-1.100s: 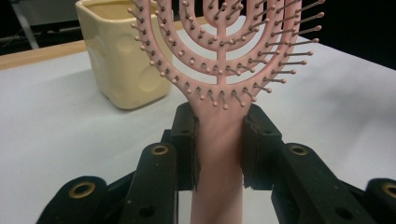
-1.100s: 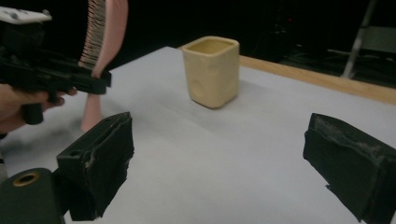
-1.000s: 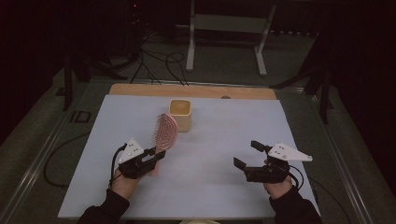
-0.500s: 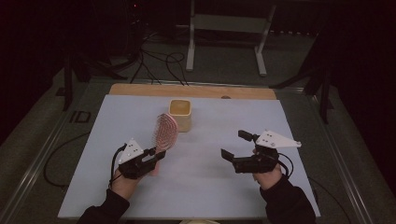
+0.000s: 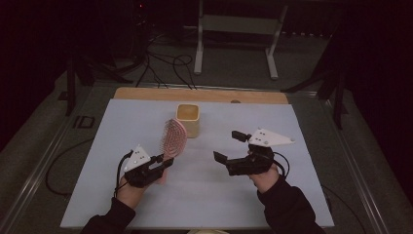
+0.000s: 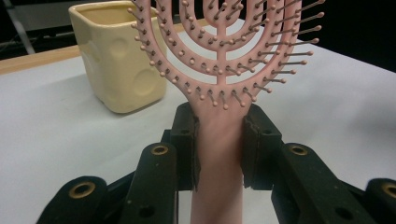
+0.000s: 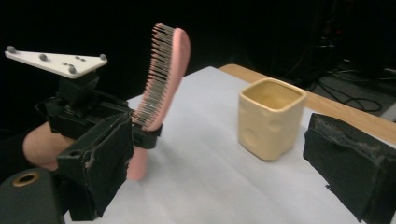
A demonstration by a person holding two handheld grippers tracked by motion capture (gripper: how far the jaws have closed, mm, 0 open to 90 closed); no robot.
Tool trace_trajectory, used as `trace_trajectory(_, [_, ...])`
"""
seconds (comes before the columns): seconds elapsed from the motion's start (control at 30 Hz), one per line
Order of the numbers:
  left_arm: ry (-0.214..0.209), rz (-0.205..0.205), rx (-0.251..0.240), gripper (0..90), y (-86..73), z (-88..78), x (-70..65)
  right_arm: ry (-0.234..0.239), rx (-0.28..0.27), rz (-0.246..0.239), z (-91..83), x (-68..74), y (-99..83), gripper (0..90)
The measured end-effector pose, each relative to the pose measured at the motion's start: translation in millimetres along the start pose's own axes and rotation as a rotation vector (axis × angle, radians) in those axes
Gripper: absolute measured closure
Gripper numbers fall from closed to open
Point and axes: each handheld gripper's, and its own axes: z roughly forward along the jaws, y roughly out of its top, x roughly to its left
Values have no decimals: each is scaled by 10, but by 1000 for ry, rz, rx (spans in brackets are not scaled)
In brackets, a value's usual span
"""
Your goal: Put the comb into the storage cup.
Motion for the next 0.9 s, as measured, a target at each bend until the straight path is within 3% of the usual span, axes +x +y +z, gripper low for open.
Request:
trace_trajectory(0.33, [-9,5,-6,707,-2,6,-8,34,-8,-4,197,96,150,83])
trace_trajectory(0.63, [-10,12,-16,707,-8,16,-24,63,16,-8,377,194,243,83])
trace_trajectory(0.9, [-20,16,-15,707,-9,25,-27,97,30,18,568,278,299,83])
